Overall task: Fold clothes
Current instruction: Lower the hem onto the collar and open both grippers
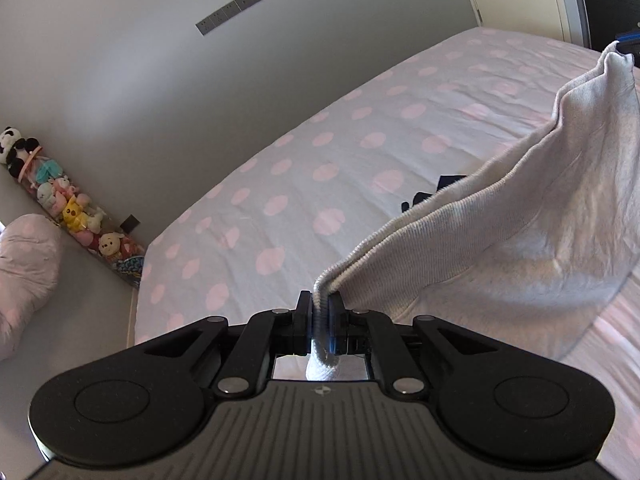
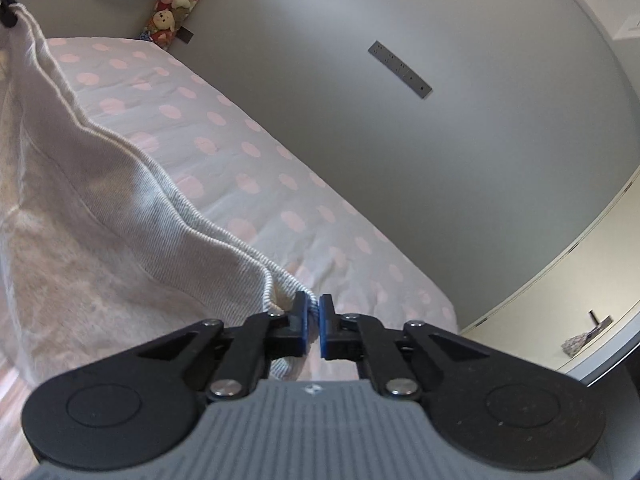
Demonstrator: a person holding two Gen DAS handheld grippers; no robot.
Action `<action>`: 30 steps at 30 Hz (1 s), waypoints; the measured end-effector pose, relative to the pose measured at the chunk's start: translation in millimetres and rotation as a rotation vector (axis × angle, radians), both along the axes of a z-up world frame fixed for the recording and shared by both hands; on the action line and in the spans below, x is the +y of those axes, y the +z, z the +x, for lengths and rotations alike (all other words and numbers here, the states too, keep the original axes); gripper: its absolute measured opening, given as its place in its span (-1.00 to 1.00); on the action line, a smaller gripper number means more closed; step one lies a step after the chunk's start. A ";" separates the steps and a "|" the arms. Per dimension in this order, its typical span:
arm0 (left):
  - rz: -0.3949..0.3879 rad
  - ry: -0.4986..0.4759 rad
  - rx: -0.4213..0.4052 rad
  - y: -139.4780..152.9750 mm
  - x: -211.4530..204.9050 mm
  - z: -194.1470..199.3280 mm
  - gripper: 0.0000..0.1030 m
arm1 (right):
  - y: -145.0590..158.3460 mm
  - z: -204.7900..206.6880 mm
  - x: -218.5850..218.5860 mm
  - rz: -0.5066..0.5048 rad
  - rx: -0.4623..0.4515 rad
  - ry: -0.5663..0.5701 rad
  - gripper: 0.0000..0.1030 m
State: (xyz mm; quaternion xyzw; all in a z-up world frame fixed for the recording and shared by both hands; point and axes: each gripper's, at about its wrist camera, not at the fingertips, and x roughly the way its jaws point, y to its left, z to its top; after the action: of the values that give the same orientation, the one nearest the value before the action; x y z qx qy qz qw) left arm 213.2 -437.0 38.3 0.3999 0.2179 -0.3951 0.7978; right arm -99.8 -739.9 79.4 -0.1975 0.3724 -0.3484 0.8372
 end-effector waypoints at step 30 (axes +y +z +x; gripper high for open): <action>0.032 0.073 0.138 -165.4 -108.6 142.0 -0.90 | -130.0 117.3 -158.6 0.198 -0.122 -0.059 -1.00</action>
State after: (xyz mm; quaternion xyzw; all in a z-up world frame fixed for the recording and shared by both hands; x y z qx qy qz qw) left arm 355.1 -545.6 -127.1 0.3762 0.2932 -0.3891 0.7881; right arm 17.5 -898.5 -50.6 -0.0811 0.3589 -0.3460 0.8631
